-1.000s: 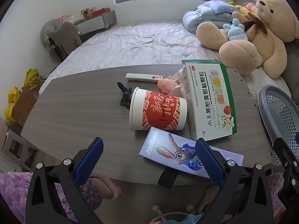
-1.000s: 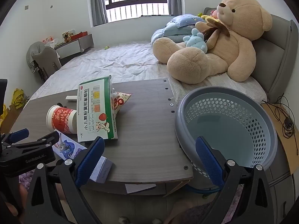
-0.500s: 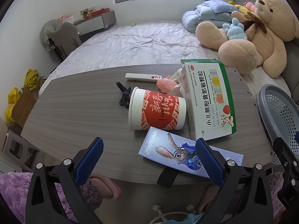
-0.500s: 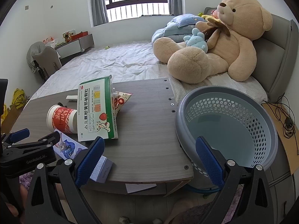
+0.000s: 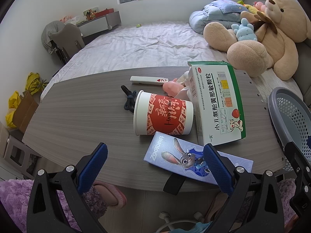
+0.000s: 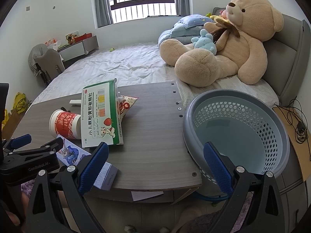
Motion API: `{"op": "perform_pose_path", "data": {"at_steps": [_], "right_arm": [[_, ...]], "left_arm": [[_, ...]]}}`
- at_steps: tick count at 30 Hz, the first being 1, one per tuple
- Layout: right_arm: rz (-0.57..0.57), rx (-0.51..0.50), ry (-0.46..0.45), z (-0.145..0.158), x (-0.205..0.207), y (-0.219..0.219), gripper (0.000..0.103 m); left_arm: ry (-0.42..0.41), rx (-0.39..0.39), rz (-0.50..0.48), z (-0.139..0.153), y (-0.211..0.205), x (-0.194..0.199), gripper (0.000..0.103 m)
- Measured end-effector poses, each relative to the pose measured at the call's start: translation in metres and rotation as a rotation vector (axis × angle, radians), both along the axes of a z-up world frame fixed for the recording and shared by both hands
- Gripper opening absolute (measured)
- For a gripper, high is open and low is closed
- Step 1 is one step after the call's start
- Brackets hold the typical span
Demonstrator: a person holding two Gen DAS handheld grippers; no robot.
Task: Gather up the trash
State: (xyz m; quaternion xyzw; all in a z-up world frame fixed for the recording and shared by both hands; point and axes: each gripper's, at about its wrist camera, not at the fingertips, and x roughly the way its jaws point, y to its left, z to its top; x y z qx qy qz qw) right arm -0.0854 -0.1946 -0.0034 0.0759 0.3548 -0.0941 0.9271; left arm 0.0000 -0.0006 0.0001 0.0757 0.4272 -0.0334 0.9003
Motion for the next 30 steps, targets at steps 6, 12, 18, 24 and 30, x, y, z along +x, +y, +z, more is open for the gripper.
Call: {"op": "perform_pose_path", "data": {"at_steps": [6, 12, 18, 24, 30], "right_arm": [[0.000, 0.001, 0.000, -0.0006, 0.0011, 0.0001, 0.094], [0.004, -0.002, -0.002, -0.0013, 0.0024, 0.0022, 0.094], [0.004, 0.003, -0.004, -0.0013, 0.0021, 0.0049, 0.094], [0.005, 0.004, -0.004, -0.0009, 0.0017, 0.0042, 0.094], [0.007, 0.006, -0.004, -0.0005, 0.0016, 0.0032, 0.094]], "left_arm": [[0.000, 0.001, 0.000, 0.0001, -0.0002, 0.0000, 0.097], [0.000, 0.001, 0.000, -0.0007, -0.0027, -0.0031, 0.097], [0.000, 0.002, 0.000, -0.0007, -0.0028, -0.0031, 0.097], [0.000, 0.002, -0.001, -0.0023, -0.0037, -0.0047, 0.097], [0.001, 0.003, 0.000, -0.0023, -0.0039, -0.0047, 0.097]]}}
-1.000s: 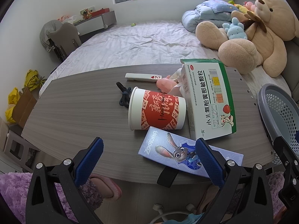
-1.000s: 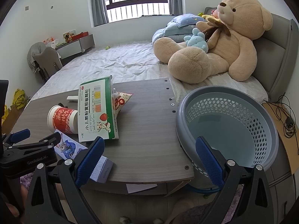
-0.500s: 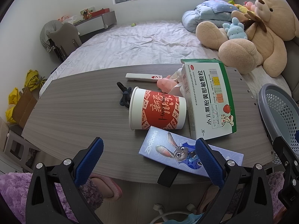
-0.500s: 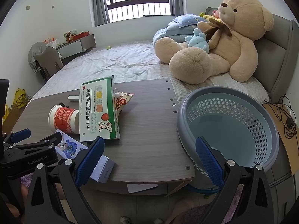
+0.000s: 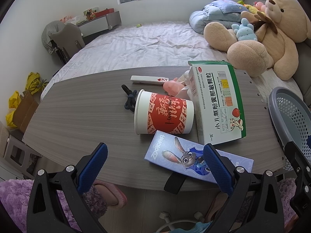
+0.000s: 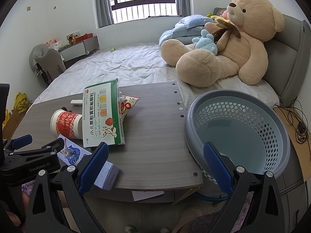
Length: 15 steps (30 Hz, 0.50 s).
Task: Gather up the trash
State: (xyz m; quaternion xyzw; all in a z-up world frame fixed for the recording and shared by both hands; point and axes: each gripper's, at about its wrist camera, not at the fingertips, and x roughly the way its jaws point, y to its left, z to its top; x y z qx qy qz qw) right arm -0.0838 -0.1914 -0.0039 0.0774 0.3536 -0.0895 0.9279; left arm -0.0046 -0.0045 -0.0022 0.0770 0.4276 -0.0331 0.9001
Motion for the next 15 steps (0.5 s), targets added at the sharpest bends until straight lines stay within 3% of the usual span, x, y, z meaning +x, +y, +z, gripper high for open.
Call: {"op": "perform_pose_path", "data": {"at_steps": [15], "right_arm": [[0.002, 0.001, -0.006, 0.0004, -0.0020, -0.0008, 0.094]], "left_arm": [[0.000, 0.000, 0.000, -0.0003, -0.0008, -0.0011, 0.097]]}}
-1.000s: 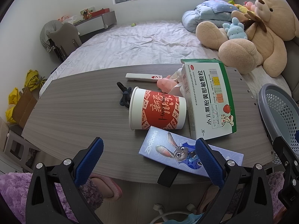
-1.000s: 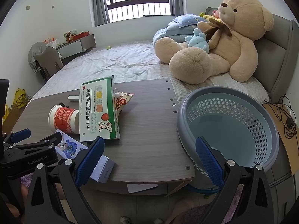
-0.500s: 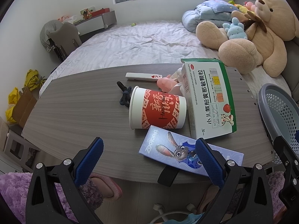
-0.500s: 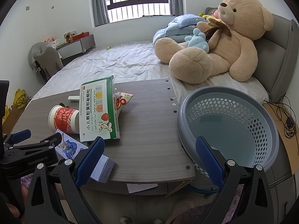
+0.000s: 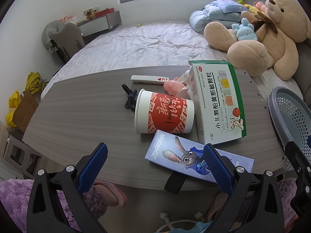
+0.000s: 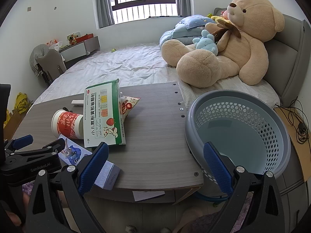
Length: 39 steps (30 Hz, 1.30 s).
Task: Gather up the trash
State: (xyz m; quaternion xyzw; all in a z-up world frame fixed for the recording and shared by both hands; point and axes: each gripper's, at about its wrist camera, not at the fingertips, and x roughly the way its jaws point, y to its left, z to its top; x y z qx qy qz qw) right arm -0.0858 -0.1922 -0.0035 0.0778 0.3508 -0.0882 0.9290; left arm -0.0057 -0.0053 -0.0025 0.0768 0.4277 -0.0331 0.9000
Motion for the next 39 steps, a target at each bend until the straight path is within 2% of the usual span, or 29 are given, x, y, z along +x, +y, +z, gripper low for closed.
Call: {"op": "perform_pose_path", "data": {"at_steps": [9, 13, 19, 24, 33, 39], "right_arm": [[0.009, 0.013, 0.000, -0.002, 0.000, 0.000, 0.094], [0.046, 0.023, 0.009, -0.004, 0.002, 0.004, 0.094], [0.197, 0.048, 0.023, -0.008, 0.012, 0.021, 0.094], [0.332, 0.062, 0.069, -0.021, 0.028, 0.042, 0.094], [0.446, 0.020, 0.121, -0.040, 0.057, 0.063, 0.093], [0.528, -0.031, 0.151, -0.048, 0.069, 0.080, 0.093]], "left_arm": [[0.000, 0.001, 0.003, 0.000, 0.000, 0.001, 0.097], [0.004, -0.002, 0.038, 0.000, 0.014, -0.002, 0.097], [-0.007, 0.010, 0.098, 0.006, 0.037, -0.008, 0.097], [-0.038, 0.007, 0.166, 0.017, 0.064, -0.012, 0.097], [-0.072, -0.022, 0.250, 0.028, 0.094, -0.008, 0.097], [-0.052, -0.024, 0.248, 0.023, 0.097, -0.004, 0.097]]}}
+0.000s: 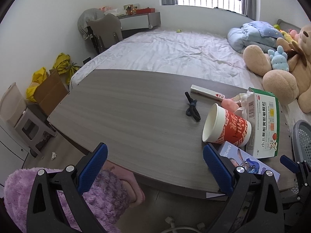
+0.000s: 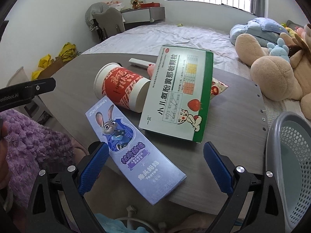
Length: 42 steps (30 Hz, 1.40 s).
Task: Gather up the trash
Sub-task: 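Reach the right tool to the purple toothpaste box and grasp it, then grasp the red paper cup with the left tool while the right tool holds the toothpaste box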
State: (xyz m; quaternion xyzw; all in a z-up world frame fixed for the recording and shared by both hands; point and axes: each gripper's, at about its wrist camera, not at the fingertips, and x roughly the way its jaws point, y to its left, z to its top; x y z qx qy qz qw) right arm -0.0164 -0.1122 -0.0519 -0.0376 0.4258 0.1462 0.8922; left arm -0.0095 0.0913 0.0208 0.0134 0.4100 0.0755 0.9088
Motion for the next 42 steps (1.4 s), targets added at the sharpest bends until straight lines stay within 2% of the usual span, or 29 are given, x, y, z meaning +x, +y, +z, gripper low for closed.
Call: {"op": "perform_pose_path", "data": {"at_steps": [11, 13, 15, 19, 23, 35, 42], "right_arm": [[0.083, -0.054, 0.010, -0.012, 0.006, 0.027, 0.092], [0.093, -0.061, 0.011, -0.013, 0.007, 0.030, 0.085], [0.106, -0.071, 0.026, -0.015, 0.009, 0.033, 0.071], [0.121, -0.076, 0.025, -0.019, 0.011, 0.041, 0.070], [0.138, -0.073, 0.017, -0.018, 0.010, 0.046, 0.047], [0.135, 0.014, -0.038, 0.003, -0.005, 0.038, 0.047], [0.073, 0.078, -0.076, 0.024, -0.018, 0.019, 0.047]], "left_arm": [[0.032, -0.007, -0.004, -0.009, 0.001, 0.005, 0.097], [0.033, -0.009, -0.004, -0.010, 0.001, 0.005, 0.097], [0.036, -0.010, -0.003, -0.010, 0.001, 0.005, 0.097], [0.038, -0.009, -0.004, -0.012, 0.001, 0.005, 0.097], [0.038, -0.013, -0.002, -0.013, 0.002, 0.004, 0.097], [0.036, -0.018, 0.017, -0.016, 0.006, 0.005, 0.097], [0.024, -0.010, 0.027, -0.015, 0.007, 0.003, 0.097]]}}
